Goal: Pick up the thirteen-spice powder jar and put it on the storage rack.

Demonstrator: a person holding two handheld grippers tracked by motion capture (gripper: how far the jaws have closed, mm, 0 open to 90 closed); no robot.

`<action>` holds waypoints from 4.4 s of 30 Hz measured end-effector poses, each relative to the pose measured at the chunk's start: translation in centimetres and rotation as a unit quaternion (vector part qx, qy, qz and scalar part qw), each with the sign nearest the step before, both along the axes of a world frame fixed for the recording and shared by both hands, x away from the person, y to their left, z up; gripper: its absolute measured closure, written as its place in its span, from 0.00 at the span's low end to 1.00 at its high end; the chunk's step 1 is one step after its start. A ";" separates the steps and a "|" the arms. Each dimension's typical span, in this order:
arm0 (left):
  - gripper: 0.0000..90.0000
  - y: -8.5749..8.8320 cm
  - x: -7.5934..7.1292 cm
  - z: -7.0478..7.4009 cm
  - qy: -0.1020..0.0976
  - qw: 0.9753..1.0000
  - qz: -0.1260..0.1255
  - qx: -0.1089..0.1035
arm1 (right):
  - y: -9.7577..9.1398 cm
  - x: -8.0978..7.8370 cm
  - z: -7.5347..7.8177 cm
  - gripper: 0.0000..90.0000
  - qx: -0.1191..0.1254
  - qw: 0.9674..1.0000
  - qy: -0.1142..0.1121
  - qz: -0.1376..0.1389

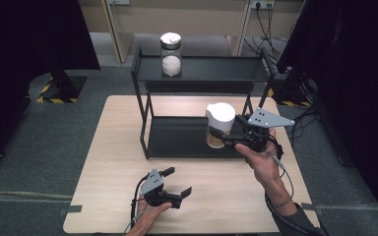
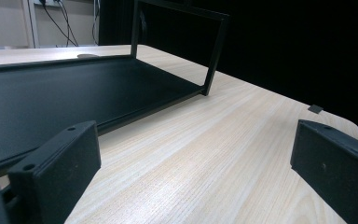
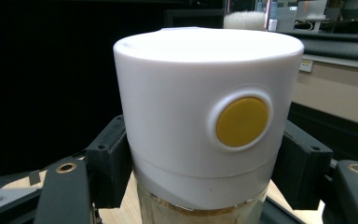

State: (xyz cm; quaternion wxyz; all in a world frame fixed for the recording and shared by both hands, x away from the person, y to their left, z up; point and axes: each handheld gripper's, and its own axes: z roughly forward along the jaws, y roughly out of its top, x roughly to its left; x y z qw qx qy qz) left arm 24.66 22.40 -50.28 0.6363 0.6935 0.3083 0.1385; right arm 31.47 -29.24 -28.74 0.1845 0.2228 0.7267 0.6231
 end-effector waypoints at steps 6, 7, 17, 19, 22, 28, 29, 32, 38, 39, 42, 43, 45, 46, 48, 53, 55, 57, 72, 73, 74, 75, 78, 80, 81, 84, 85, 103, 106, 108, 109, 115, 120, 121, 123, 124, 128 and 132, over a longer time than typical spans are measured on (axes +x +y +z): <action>0.01 0.0 0.0 -0.1 0.001 1.000 0.000 -0.001 | 0.3 0.7 1.9 0.34 -0.006 1.000 0.000 0.002; 0.01 0.0 0.1 0.0 0.002 1.000 -0.001 -0.001 | 0.3 0.9 2.2 0.34 -0.006 1.000 0.003 0.002; 0.01 0.1 0.1 -0.1 0.003 1.000 -0.001 -0.003 | 0.8 2.2 4.8 0.34 -0.002 1.000 0.006 0.007; 0.01 0.1 0.1 -0.1 0.004 1.000 -0.001 -0.003 | 0.9 2.5 5.3 0.34 0.000 1.000 0.009 0.009; 0.01 0.1 0.2 -0.1 0.004 1.000 -0.002 -0.003 | 1.2 2.9 6.2 0.34 -0.001 1.000 0.010 0.009; 0.01 0.1 0.2 -0.1 0.006 1.000 -0.003 -0.004 | 1.6 3.5 7.8 0.34 -0.001 1.000 0.008 0.003; 0.01 0.1 0.2 -0.1 0.006 1.000 -0.003 -0.004 | 1.7 3.6 8.1 0.34 -0.001 1.000 0.008 0.003; 0.01 0.2 0.3 -0.1 0.009 1.000 -0.004 -0.005 | 1.9 3.9 8.9 0.34 -0.002 1.000 0.008 0.002; 0.01 0.2 0.3 -0.1 0.009 1.000 -0.005 -0.005 | 2.5 4.6 10.2 0.34 -0.005 1.000 0.009 -0.006; 0.01 0.2 0.3 -0.1 0.009 1.000 -0.005 -0.005 | 2.5 4.7 10.4 0.34 -0.005 1.000 0.009 -0.007; 0.01 0.1 0.3 -0.2 0.010 1.000 -0.005 -0.006 | 2.9 5.1 11.0 0.34 -0.008 1.000 0.009 -0.013; 0.01 0.1 0.3 -0.2 0.010 1.000 -0.005 -0.006 | 3.0 5.2 11.1 0.34 -0.008 1.000 0.009 -0.016; 0.01 0.1 0.3 -0.2 0.010 1.000 -0.005 -0.006 | 3.2 5.5 11.4 0.34 -0.008 1.000 0.010 -0.020; 0.01 0.1 0.3 -0.1 0.010 1.000 -0.005 -0.005 | 3.3 5.7 11.6 0.34 -0.007 1.000 0.011 -0.022; 0.01 0.1 0.3 -0.2 0.010 1.000 -0.005 -0.005 | 3.5 5.9 11.9 0.34 -0.006 1.000 0.011 -0.026; 0.01 0.1 0.3 -0.1 0.008 1.000 -0.006 -0.004 | 4.3 6.5 12.6 0.34 -0.013 0.999 0.010 -0.039; 0.01 0.1 0.3 -0.1 0.009 1.000 -0.006 -0.004 | 4.5 6.8 12.9 0.34 -0.013 0.999 0.011 -0.044; 0.01 0.2 0.3 -0.1 0.008 1.000 -0.006 -0.004 | 4.7 7.0 13.1 0.34 -0.012 0.999 0.010 -0.048; 0.01 0.2 0.3 -0.1 0.006 1.000 -0.008 -0.003 | 6.3 9.3 13.3 0.34 -0.008 0.995 0.022 -0.096; 0.01 0.2 0.3 -0.1 0.006 1.000 -0.008 -0.003 | 6.4 9.4 13.3 0.34 -0.007 0.995 0.023 -0.100; 0.01 0.2 0.3 -0.1 0.007 1.000 -0.008 -0.003 | 6.5 9.6 13.2 0.34 -0.006 0.994 0.024 -0.104; 0.01 0.2 0.3 -0.1 0.007 1.000 -0.008 -0.004 | 6.7 9.7 13.2 0.34 -0.006 0.994 0.025 -0.107; 0.01 0.2 0.3 -0.1 0.007 1.000 -0.010 -0.002 | 7.1 10.1 13.1 0.34 -0.007 0.993 0.024 -0.118; 0.01 0.2 0.3 -0.1 0.007 1.000 -0.012 0.000 | 7.3 10.3 13.1 0.34 -0.008 0.992 0.024 -0.123; 0.01 0.2 0.3 -0.1 0.006 1.000 -0.012 0.000 | 7.4 10.5 13.0 0.34 -0.008 0.992 0.024 -0.125; 0.01 0.1 0.3 -0.1 0.007 1.000 -0.012 -0.002 | 7.7 10.7 12.9 0.34 -0.009 0.991 0.022 -0.131; 0.01 0.1 0.3 -0.1 0.007 1.000 -0.012 -0.002 | 7.8 10.8 12.9 0.34 -0.010 0.991 0.021 -0.133; 0.01 0.1 0.4 -0.1 0.009 1.000 -0.014 -0.003 | 8.7 12.1 11.4 0.34 -0.012 0.988 0.015 -0.156; 0.01 0.1 0.4 -0.1 0.008 1.000 -0.014 -0.002 | 8.8 12.2 11.1 0.34 -0.011 0.987 0.014 -0.157; 0.01 0.1 0.4 -0.1 0.009 1.000 -0.015 -0.001 | 8.8 12.2 10.9 0.34 -0.008 0.988 0.012 -0.157; 0.01 0.1 0.4 -0.1 0.009 1.000 -0.015 -0.001 | 8.8 12.2 10.9 0.34 -0.008 0.988 0.011 -0.157; 0.01 0.0 0.3 -0.1 0.008 1.000 -0.015 -0.002 | 8.9 12.0 10.6 0.34 -0.008 0.987 0.004 -0.159; 0.01 0.0 0.3 -0.1 0.009 1.000 -0.015 -0.003 | 9.1 11.7 10.5 0.18 -0.005 0.986 0.000 -0.167; 0.01 0.0 0.3 -0.2 0.009 1.000 -0.015 -0.002 | 9.1 11.6 10.5 0.15 -0.003 0.986 0.001 -0.167; 0.01 0.0 0.3 -0.2 0.010 1.000 -0.015 -0.003 | 9.0 11.5 10.6 0.09 -0.001 0.986 0.005 -0.166; 0.01 0.0 0.3 -0.2 0.010 1.000 -0.015 -0.002 | 9.1 11.4 10.6 0.07 -0.002 0.986 0.006 -0.167; 0.01 0.0 0.3 -0.2 0.009 1.000 -0.014 -0.002 | 8.9 11.0 10.5 0.03 0.003 0.986 0.010 -0.164; 0.01 0.0 0.3 -0.2 0.009 1.000 -0.014 -0.002 | 8.4 10.8 10.5 0.02 0.004 0.988 0.009 -0.155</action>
